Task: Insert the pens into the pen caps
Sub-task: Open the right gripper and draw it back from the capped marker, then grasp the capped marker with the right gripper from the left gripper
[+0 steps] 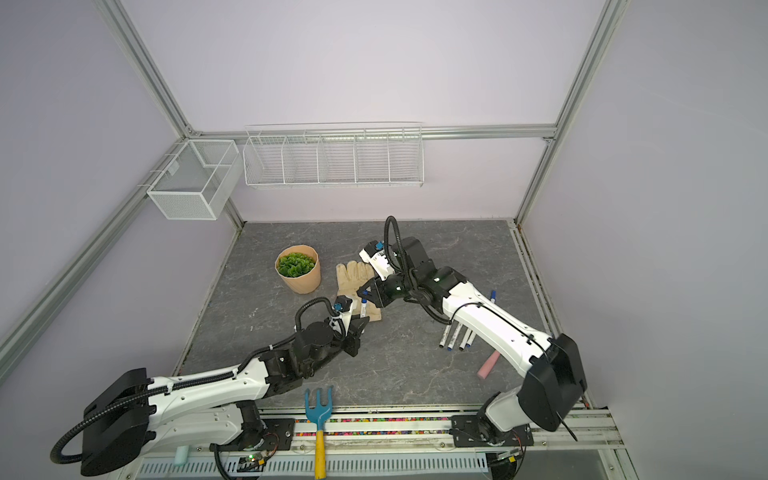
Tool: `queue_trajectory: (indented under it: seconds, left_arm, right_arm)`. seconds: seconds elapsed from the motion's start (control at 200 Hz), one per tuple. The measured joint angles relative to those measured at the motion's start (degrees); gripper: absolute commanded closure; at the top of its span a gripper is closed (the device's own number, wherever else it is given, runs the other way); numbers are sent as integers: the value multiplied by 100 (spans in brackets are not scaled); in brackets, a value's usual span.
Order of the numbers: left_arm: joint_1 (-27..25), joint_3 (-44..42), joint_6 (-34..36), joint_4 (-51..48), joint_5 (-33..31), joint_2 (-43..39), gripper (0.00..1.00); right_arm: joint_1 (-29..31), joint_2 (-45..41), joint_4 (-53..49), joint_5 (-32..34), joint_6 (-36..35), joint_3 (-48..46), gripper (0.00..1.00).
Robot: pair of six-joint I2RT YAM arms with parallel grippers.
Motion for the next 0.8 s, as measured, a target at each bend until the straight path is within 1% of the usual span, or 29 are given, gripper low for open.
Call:
queue_trajectory:
  seconds: [0.06, 0.14, 0.225, 0.285, 0.385, 0.485, 0.63, 0.72, 0.8]
  left_arm:
    - [111, 87, 20, -315, 109, 111, 100]
    - [131, 286, 42, -813, 170, 190, 100]
    - [131, 732, -28, -1528, 181, 210, 100]
    - [131, 1016, -72, -1816, 205, 219, 100]
    - [131, 1093, -144, -1565, 310, 223, 100]
    - [131, 1093, -284, -1432, 341, 341, 100]
    - [201, 1093, -319, -1351, 382, 693, 100]
    - [407, 1117, -352, -1355, 632, 968, 100]
    - [601, 1187, -398, -1362, 898, 1172, 100]
  right_arm:
    - [-4, 177, -48, 66, 2, 15, 93]
    - [-28, 249, -199, 142, 20, 17, 93]
    - [-127, 225, -251, 114, 94, 39, 93]
    - [-297, 177, -238, 17, 205, 63, 93]
    - [-605, 136, -282, -203, 409, 66, 93]
    - [-660, 214, -354, -245, 472, 109, 93]
    - [-455, 365, -466, 192, 369, 142, 93]
    - [-227, 479, -404, 470, 227, 129, 93]
    - [-94, 518, -221, 570, 103, 37, 93]
